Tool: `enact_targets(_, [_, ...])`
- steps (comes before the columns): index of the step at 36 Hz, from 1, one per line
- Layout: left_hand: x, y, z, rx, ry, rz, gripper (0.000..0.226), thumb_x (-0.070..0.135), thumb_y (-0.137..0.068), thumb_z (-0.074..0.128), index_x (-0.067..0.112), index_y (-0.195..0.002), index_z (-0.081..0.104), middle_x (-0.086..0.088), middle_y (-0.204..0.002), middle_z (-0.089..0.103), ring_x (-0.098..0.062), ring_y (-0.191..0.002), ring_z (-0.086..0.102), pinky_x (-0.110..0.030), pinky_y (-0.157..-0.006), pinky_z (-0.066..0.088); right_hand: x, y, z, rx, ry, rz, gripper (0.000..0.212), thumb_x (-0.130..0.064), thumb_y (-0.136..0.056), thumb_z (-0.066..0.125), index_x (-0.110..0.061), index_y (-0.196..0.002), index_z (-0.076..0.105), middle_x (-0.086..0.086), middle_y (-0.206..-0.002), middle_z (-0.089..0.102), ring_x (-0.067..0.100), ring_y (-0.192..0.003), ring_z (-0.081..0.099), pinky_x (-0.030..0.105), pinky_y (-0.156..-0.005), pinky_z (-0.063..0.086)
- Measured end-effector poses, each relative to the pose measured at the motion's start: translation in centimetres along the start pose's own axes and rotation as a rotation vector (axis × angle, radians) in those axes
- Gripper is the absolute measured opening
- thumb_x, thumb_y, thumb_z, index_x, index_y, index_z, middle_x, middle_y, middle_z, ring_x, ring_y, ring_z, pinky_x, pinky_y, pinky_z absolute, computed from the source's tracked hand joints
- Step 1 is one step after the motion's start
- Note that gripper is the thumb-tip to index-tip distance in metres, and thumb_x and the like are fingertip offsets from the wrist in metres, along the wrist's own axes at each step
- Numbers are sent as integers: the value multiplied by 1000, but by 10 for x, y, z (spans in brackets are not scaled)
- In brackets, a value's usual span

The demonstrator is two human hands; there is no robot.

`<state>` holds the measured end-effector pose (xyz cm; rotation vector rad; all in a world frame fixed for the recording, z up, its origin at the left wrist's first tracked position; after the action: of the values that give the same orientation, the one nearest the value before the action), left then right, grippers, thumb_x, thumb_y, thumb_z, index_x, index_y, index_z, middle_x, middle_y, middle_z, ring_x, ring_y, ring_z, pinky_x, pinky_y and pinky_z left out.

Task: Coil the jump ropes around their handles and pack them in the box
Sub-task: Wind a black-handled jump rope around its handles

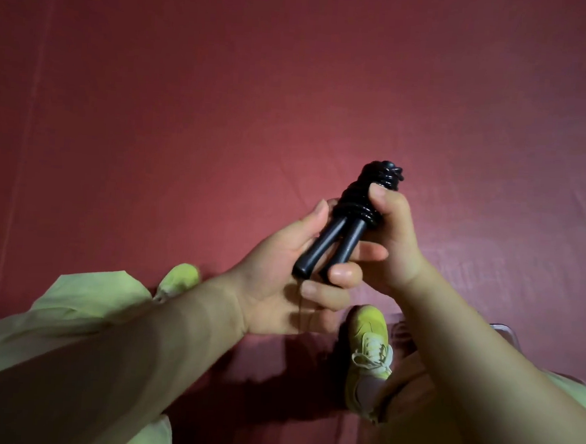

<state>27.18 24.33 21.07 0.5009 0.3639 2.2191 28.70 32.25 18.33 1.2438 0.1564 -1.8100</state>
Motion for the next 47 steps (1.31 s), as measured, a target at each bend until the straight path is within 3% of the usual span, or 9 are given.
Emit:
enact_targets(2, [2, 1, -3, 50, 2, -5, 66, 71, -76, 45, 11, -93, 69, 8, -52, 45, 0, -32, 31, -13, -39, 34, 2, 1, -1, 26, 27, 36, 62, -72, -53, 71, -14, -65, 55, 8, -61, 43, 20, -57, 44, 29, -58, 37])
enact_targets(5, [10, 1, -16, 175, -18, -10, 64, 71, -72, 41, 13, -80, 67, 8, -49, 41, -1, -31, 26, -13, -38, 23, 7, 3, -7, 114, 169, 120, 52, -67, -77, 44, -21, -55, 50, -4, -43, 38, 11, -42, 38, 25, -50, 32])
enact_targets(10, [18, 6, -36, 357, -66, -33, 65, 77, -78, 33, 15, -74, 55, 8, -48, 39, -2, -30, 23, -12, -38, 17, 8, 5, -12, 197, 492, 197, 63, -61, -97, 27, -15, -63, 52, -3, -48, 46, 14, -41, 39, 27, -47, 33])
enact_targets(15, [27, 12, -58, 554, -320, -20, 70, 79, -84, 24, 16, -75, 54, 5, -51, 40, -3, -32, 18, -13, -39, 15, 5, 10, -20, 254, 735, 232, 69, -57, -100, 23, -11, -61, 56, 3, -48, 49, 13, -36, 41, 19, -38, 32])
enact_targets(25, [48, 13, -80, 834, -817, 150, 65, 64, -95, 25, 13, -77, 61, 2, -49, 52, -9, -34, 29, -19, -42, 24, 20, 6, -22, 294, 764, 227, 66, -50, -103, 20, -4, -74, 59, 2, -50, 48, 16, -41, 41, 26, -46, 36])
enact_targets(34, [55, 8, -76, 771, -1206, 250, 56, 65, -89, 18, 41, -64, 61, 8, -51, 57, -7, -50, 47, -32, -61, 39, 25, 7, -22, 217, 656, 336, 75, -76, -90, 19, -12, -74, 56, -5, -54, 43, 12, -44, 32, 26, -46, 25])
enact_targets(40, [52, 10, -76, 804, -1456, 192, 57, 60, -89, 17, 21, -77, 57, 3, -68, 63, -18, -71, 58, -40, -81, 48, 25, 9, -29, 253, 863, 410, 78, -74, -91, 21, -11, -74, 63, -2, -56, 45, 15, -47, 37, 27, -48, 30])
enact_targets(43, [55, 11, -74, 793, -1406, 209, 55, 63, -81, 19, 22, -73, 55, 6, -62, 61, -14, -63, 55, -38, -73, 46, 22, 6, -28, 281, 854, 344, 71, -70, -92, 26, -13, -69, 61, -5, -51, 45, 14, -46, 39, 27, -49, 32])
enact_targets(47, [48, 5, -70, 632, -1004, 190, 48, 54, -96, 34, 17, -77, 59, 8, -53, 53, -7, -42, 38, -26, -51, 32, 11, 3, -28, 320, 746, 227, 60, -61, -94, 35, -13, -66, 57, -9, -43, 43, 11, -42, 37, 29, -51, 30])
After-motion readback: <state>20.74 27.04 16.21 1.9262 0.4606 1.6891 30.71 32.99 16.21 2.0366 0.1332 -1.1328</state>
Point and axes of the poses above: each hand's wrist, its own y-axis away from the middle knuckle, its own z-axis out of the palm, x = y × z, the point moved 8 cm from there along -y, towards the middle knuckle
